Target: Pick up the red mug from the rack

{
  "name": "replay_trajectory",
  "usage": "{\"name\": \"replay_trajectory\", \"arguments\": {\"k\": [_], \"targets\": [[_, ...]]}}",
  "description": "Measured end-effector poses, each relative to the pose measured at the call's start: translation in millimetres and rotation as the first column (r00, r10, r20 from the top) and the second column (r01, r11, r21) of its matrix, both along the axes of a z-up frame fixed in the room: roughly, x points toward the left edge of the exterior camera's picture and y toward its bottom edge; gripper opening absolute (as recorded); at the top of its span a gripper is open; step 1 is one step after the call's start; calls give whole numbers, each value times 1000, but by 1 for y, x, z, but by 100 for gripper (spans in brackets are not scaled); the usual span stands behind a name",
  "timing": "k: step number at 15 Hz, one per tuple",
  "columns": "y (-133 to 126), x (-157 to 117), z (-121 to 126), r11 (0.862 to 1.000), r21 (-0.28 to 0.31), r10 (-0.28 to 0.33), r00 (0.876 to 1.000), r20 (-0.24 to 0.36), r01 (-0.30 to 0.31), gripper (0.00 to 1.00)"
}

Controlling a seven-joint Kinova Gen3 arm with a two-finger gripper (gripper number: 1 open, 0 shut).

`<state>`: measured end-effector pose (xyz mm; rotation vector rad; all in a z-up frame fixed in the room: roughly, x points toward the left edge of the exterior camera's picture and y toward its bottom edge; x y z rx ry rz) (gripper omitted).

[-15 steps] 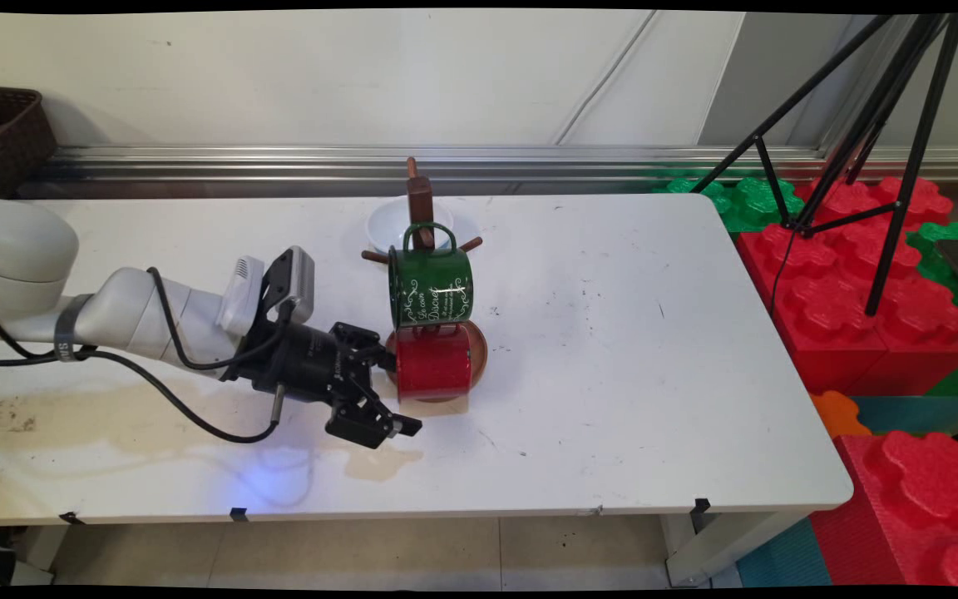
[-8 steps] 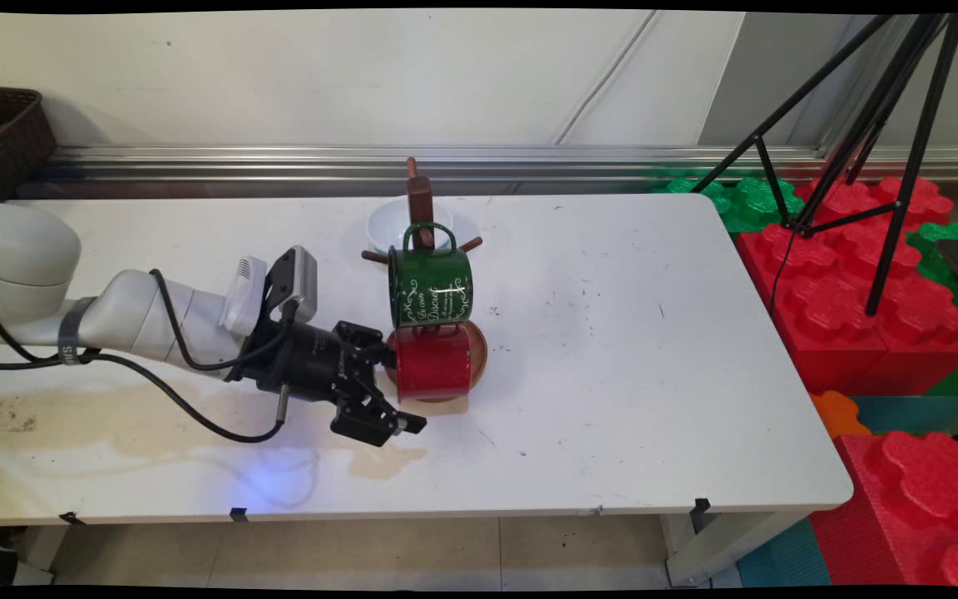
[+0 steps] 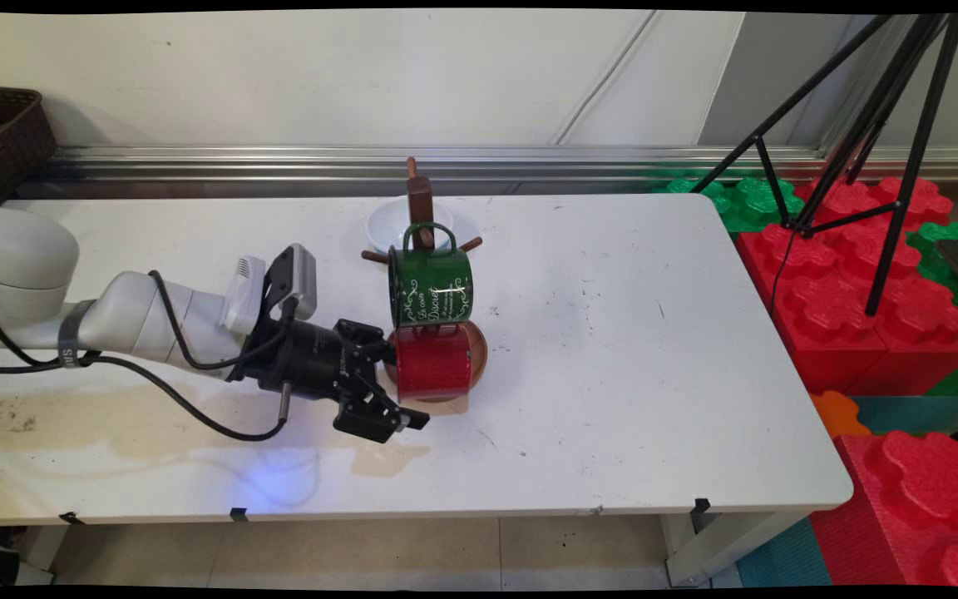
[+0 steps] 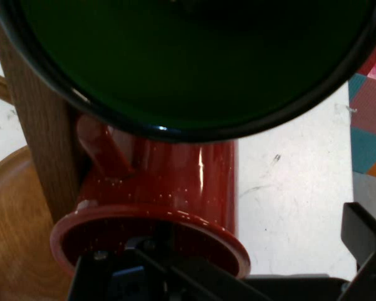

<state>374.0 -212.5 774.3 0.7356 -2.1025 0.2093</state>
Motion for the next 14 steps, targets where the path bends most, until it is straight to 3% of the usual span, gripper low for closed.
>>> {"name": "replay_trajectory", "arguments": {"k": [14], "targets": [[1, 3, -3, 999, -5, 34, 999, -20, -34, 100]]}}
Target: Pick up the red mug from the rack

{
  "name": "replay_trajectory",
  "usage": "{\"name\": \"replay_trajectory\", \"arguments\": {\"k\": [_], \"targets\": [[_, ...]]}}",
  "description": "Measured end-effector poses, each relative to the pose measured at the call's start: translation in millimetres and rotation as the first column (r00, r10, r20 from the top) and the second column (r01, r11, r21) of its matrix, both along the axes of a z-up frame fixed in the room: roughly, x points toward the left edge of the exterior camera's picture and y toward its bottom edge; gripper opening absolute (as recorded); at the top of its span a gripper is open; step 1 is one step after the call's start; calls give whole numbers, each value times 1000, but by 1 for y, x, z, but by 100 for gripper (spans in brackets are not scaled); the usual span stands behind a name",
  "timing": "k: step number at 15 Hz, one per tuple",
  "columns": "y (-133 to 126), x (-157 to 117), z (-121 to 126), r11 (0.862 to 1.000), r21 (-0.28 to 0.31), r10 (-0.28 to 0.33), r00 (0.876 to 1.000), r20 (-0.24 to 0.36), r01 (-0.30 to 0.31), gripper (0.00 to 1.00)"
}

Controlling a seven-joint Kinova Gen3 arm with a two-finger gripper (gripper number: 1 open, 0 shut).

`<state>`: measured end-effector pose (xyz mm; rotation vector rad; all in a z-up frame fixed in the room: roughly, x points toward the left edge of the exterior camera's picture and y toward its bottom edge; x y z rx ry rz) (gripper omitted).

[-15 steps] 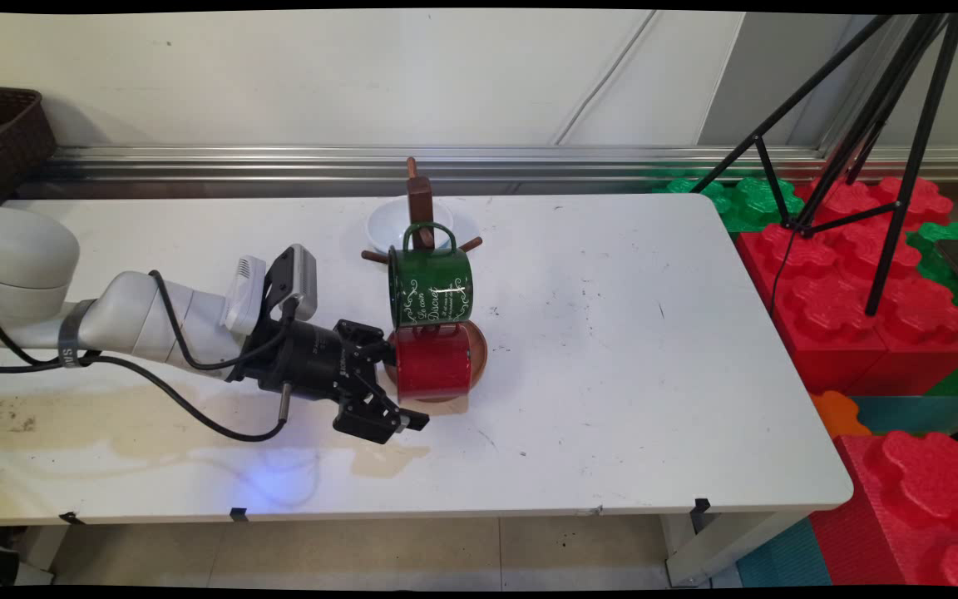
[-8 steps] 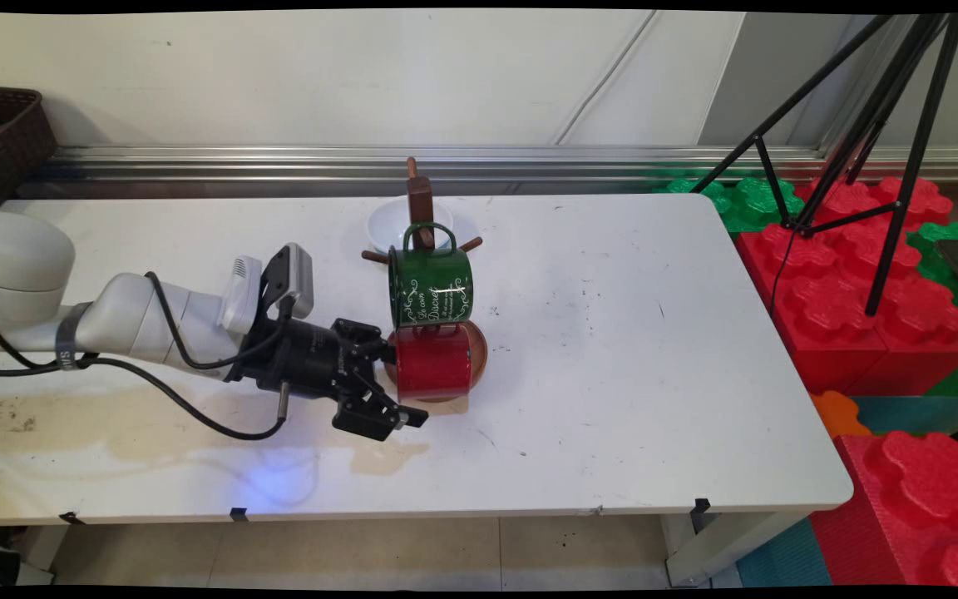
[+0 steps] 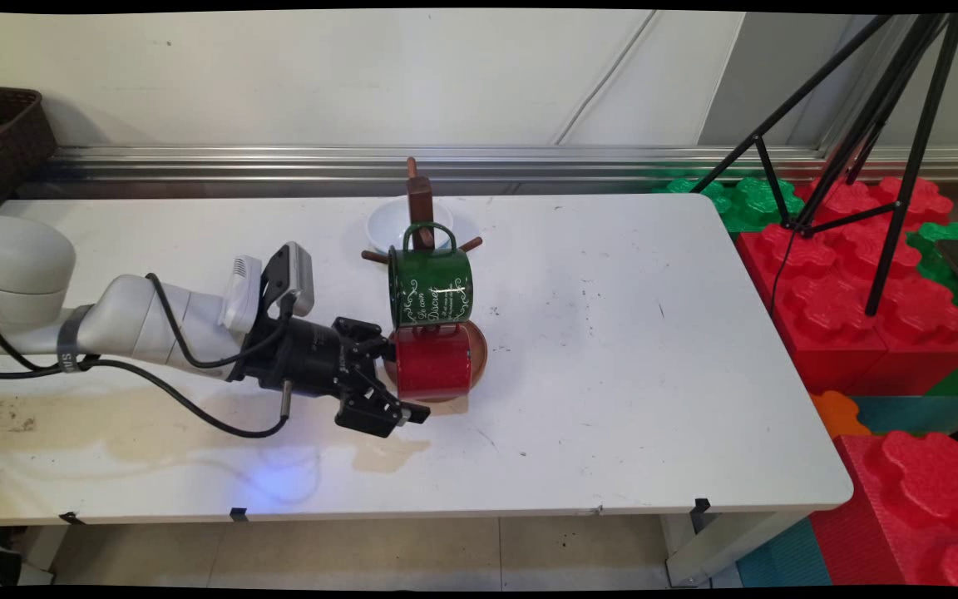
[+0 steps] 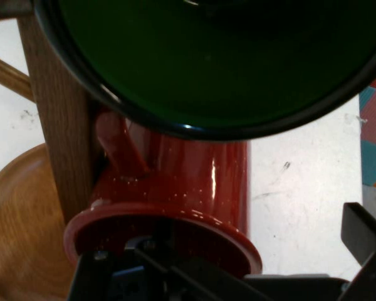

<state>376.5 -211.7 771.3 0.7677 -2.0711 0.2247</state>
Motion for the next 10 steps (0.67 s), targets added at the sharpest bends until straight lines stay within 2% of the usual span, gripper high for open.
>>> {"name": "replay_trajectory", "arguments": {"k": [3, 4, 10], "targets": [[0, 0, -1, 1000, 1, 2, 1000, -2, -2, 100], [0, 0, -1, 1000, 0, 3, 1000, -4, -3, 0], [0, 1, -1, 1000, -1, 3, 1000, -7, -3, 0]]}}
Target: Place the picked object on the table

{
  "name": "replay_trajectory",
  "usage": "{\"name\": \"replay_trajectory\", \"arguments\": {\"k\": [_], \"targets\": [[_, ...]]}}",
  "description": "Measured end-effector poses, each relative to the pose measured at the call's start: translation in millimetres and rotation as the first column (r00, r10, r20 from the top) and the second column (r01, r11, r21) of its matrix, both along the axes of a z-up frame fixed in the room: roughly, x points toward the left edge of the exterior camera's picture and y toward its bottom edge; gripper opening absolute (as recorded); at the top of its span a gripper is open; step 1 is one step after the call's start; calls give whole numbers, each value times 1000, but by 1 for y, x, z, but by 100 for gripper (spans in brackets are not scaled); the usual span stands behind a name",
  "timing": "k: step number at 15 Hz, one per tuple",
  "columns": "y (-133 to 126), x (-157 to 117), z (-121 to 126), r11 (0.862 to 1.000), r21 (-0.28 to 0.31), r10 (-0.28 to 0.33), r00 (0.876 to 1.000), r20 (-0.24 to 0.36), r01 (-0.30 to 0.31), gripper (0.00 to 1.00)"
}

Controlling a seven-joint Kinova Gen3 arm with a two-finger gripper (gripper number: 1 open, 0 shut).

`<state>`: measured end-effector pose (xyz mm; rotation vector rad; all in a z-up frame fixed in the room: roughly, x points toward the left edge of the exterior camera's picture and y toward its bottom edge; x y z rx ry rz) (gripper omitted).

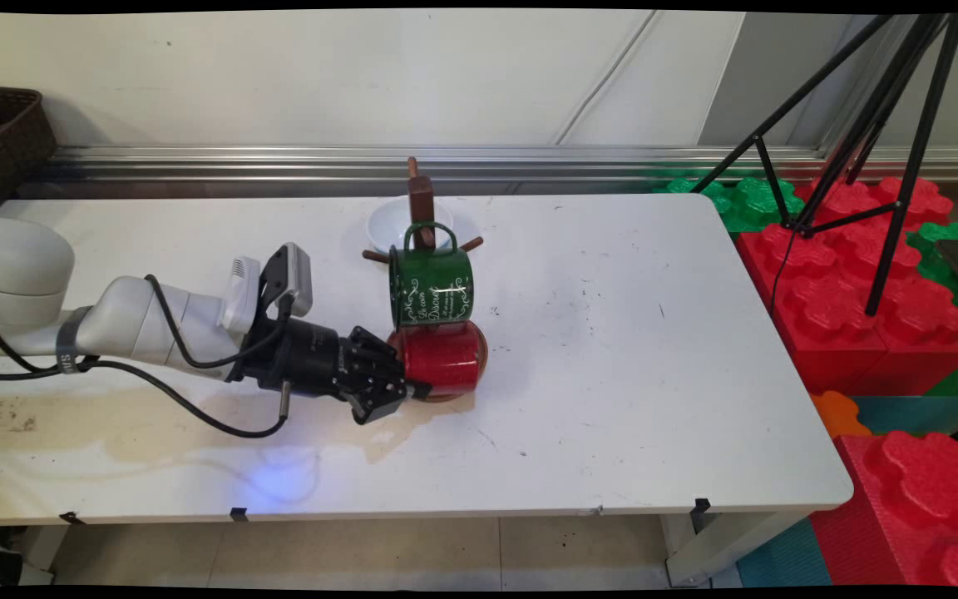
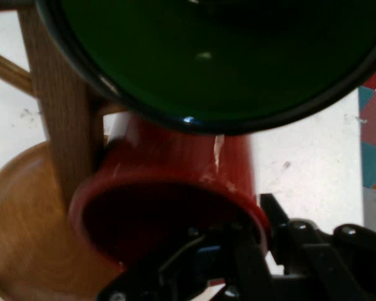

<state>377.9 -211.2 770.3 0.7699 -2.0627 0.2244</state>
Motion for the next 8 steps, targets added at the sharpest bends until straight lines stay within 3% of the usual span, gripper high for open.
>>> {"name": "replay_trajectory", "arguments": {"k": [8], "targets": [[2, 4, 3, 1000, 5, -7, 1000, 1, 7, 0]]}}
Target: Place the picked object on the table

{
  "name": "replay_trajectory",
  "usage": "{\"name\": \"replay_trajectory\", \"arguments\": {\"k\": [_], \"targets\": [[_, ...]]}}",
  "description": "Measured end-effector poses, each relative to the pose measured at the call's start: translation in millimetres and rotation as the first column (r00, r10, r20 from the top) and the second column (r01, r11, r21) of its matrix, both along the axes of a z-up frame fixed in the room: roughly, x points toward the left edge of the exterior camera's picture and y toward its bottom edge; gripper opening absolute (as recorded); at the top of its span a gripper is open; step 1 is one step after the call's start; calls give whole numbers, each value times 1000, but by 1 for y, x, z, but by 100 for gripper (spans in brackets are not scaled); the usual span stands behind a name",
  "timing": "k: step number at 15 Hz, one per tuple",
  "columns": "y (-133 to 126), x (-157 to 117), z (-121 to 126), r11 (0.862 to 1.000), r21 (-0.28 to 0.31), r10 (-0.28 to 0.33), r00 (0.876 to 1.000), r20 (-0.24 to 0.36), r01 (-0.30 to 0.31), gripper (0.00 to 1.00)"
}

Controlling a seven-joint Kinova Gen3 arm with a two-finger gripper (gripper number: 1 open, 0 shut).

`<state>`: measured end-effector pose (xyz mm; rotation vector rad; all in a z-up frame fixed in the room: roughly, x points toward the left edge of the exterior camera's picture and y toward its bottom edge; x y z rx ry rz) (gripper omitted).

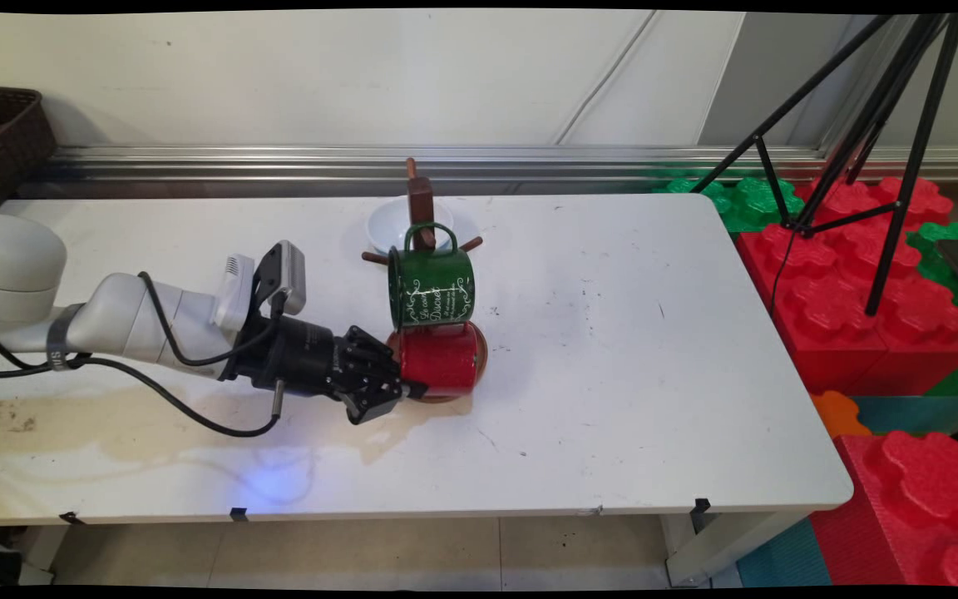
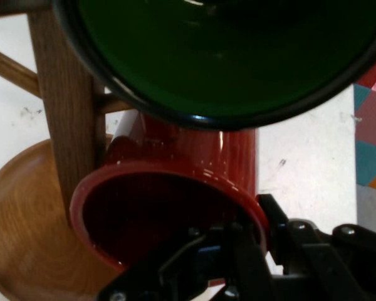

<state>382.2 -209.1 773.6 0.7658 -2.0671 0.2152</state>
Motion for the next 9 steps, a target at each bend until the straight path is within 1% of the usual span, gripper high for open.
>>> {"name": "replay_trajectory", "arguments": {"k": [9], "targets": [[5, 6, 15, 999, 11, -36, 999, -21, 36, 0]]}}
